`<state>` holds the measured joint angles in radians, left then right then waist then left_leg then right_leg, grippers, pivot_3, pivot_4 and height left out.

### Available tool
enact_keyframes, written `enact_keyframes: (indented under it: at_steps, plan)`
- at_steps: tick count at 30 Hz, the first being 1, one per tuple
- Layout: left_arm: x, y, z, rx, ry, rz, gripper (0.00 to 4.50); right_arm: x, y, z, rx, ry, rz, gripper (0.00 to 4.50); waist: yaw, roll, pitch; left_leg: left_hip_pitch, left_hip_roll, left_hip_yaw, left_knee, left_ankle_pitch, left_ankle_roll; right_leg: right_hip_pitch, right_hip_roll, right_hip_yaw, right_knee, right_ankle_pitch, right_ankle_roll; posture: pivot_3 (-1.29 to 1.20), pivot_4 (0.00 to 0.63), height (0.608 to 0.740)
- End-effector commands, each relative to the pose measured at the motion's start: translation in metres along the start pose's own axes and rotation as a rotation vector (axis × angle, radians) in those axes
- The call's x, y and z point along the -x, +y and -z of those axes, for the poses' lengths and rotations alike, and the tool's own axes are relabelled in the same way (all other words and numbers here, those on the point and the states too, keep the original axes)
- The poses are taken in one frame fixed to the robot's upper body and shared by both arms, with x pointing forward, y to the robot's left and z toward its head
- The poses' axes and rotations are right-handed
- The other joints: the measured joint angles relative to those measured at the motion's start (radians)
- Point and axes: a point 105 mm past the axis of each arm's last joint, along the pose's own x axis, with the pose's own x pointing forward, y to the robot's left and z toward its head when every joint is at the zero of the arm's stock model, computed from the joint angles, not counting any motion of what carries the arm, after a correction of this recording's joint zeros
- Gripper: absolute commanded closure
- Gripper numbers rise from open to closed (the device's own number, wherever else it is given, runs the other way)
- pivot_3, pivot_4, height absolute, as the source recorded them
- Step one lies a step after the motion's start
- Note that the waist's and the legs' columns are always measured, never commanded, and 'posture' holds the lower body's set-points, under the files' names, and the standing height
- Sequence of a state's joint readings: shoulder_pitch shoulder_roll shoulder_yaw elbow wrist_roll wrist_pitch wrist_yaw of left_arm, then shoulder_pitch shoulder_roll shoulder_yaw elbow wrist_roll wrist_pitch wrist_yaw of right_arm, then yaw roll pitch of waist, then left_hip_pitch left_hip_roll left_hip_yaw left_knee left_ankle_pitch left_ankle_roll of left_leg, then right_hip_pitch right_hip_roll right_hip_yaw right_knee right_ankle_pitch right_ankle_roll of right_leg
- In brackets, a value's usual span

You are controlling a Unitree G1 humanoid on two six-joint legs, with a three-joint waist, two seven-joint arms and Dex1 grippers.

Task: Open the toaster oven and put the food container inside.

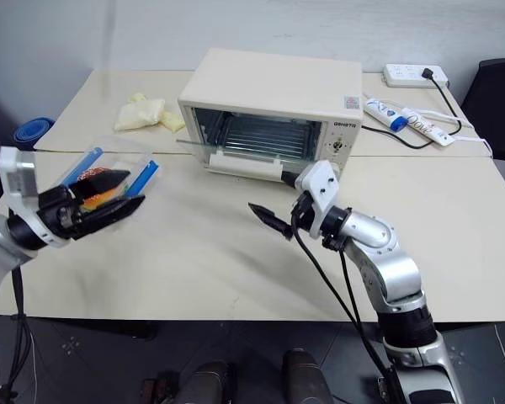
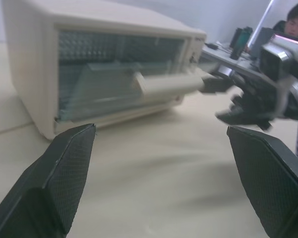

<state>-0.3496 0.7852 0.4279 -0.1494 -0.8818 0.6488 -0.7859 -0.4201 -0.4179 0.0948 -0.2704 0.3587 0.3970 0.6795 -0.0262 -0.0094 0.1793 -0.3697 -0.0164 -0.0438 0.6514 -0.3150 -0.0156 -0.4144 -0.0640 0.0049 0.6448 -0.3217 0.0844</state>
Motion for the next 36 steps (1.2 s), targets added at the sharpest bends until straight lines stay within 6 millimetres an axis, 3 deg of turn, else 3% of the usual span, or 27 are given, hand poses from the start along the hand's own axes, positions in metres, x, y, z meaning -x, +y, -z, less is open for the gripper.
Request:
enact_keyframes:
  at_steps: [1,6,12,15,19,23,27,30,36]
  plan:
    - [-0.013,0.033,-0.012,-0.074,-0.039,-0.102,1.2,0.004,0.011,-0.001,0.08,-0.02,-0.034,0.0,0.005,0.0,0.0,0.0,0.0,-0.001,0.0,0.0,0.0,0.0,0.0,-0.001,0.0,0.0,0.0,0.0,0.15,0.74]
    - [-0.055,0.042,-0.006,-0.107,0.002,-0.028,2.72,0.001,0.009,0.014,0.091,-0.024,-0.014,0.0,0.002,-0.001,0.0,0.0,-0.002,0.0,0.001,0.002,-0.003,0.0,0.0,0.0,0.001,0.0,0.0,0.0,0.15,0.74]
    - [-0.092,0.055,0.007,-0.174,0.046,-0.028,4.48,-0.001,0.002,0.016,0.124,-0.041,0.011,0.0,-0.004,-0.001,0.0,-0.002,-0.002,0.002,0.0,0.002,-0.003,-0.001,0.001,0.001,0.003,0.001,0.001,0.0,0.15,0.74]
    - [-0.101,0.058,0.013,-0.173,0.076,-0.014,4.48,0.002,0.001,0.017,0.116,-0.047,0.027,0.0,-0.003,-0.001,0.0,-0.002,-0.002,0.003,0.001,0.002,-0.003,-0.002,0.001,0.0,0.004,0.001,0.001,0.0,0.15,0.74]
    - [-0.107,0.043,0.023,-0.157,0.112,0.1,4.48,0.016,0.002,0.027,0.105,-0.028,0.052,0.0,0.001,-0.001,0.0,-0.002,-0.002,0.002,0.001,0.002,-0.003,-0.002,0.0,0.0,0.006,0.001,0.001,0.0,0.15,0.74]
    - [-0.108,0.028,0.044,-0.164,0.167,0.19,4.48,0.055,0.008,0.048,0.072,0.033,0.086,0.0,0.013,-0.001,0.0,-0.003,-0.004,0.001,0.004,0.001,-0.001,-0.001,-0.001,0.0,0.007,0.001,0.001,0.0,0.15,0.74]
    - [-0.102,0.027,0.05,-0.154,0.158,0.183,4.48,0.076,0.01,0.056,0.074,0.077,0.129,0.0,0.019,-0.003,0.001,-0.003,-0.004,0.003,0.007,0.0,0.0,-0.001,-0.001,0.002,0.007,0.001,0.002,0.0,0.15,0.74]
    - [-0.09,0.022,0.046,-0.131,0.113,0.195,4.48,0.074,0.0,0.047,0.047,0.039,0.195,0.0,0.014,-0.003,0.001,-0.002,-0.002,0.003,0.009,0.0,0.0,0.0,0.001,0.002,0.004,0.001,0.003,0.0,0.15,0.74]
    - [-0.053,0.013,0.04,-0.14,0.048,0.161,4.48,0.043,-0.028,0.012,0.02,-0.075,0.241,0.0,-0.003,-0.003,0.001,-0.001,0.001,0.002,0.008,0.001,-0.002,0.0,0.002,0.002,0.006,0.001,0.002,0.0,0.15,0.74]
